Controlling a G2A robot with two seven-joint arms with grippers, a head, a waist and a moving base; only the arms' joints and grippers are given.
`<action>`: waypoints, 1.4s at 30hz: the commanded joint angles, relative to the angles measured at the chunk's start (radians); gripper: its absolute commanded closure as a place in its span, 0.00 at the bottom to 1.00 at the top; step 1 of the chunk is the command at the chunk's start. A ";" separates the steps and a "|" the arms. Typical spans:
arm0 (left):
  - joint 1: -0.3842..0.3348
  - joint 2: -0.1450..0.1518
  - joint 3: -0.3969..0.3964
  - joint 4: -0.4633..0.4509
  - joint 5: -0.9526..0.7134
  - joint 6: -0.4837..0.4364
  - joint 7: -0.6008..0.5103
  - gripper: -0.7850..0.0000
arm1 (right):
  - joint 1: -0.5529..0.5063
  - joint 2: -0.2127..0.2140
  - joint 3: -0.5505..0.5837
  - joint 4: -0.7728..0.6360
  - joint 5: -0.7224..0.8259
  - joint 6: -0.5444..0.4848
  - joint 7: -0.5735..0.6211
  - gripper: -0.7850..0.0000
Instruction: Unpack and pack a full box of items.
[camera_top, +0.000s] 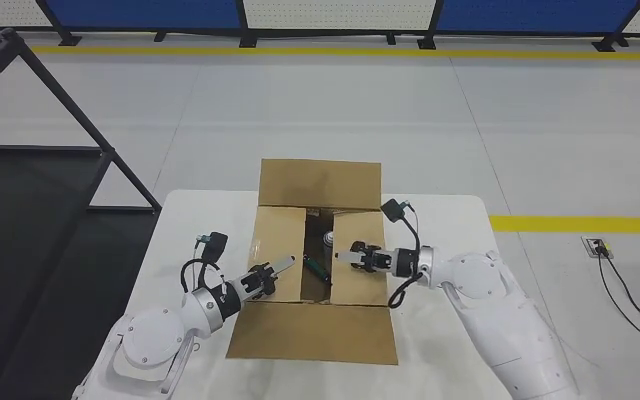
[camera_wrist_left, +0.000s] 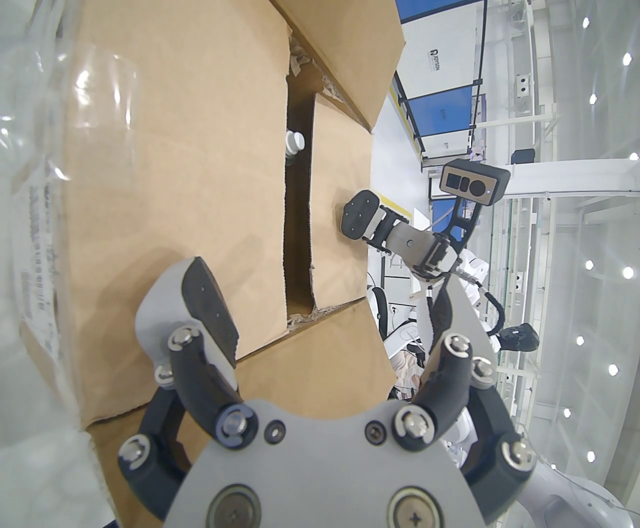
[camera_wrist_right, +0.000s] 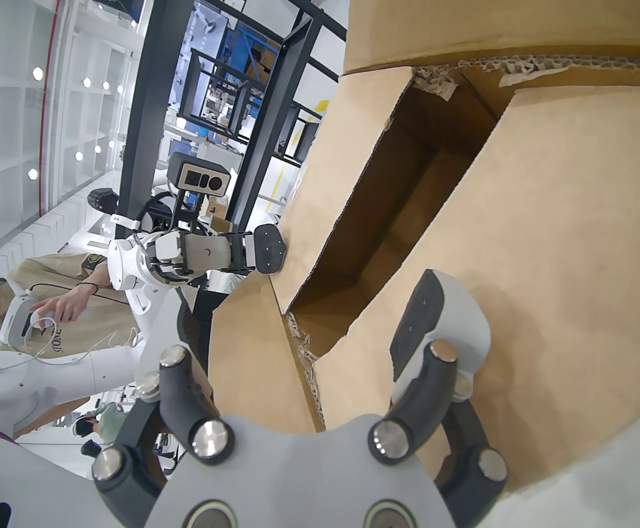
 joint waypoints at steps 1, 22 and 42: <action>0.000 0.000 0.000 0.000 0.000 0.000 0.000 0.00 | -0.004 0.002 0.004 -0.009 0.014 -0.016 0.007 0.00; 0.016 0.000 -0.002 -0.007 -0.005 -0.016 0.027 0.00 | -0.059 0.030 0.050 -0.085 0.084 -0.104 -0.008 0.00; 0.158 0.011 -0.173 -0.143 -0.198 -0.165 0.081 0.00 | -0.083 0.049 0.067 -0.106 0.114 -0.128 -0.025 0.00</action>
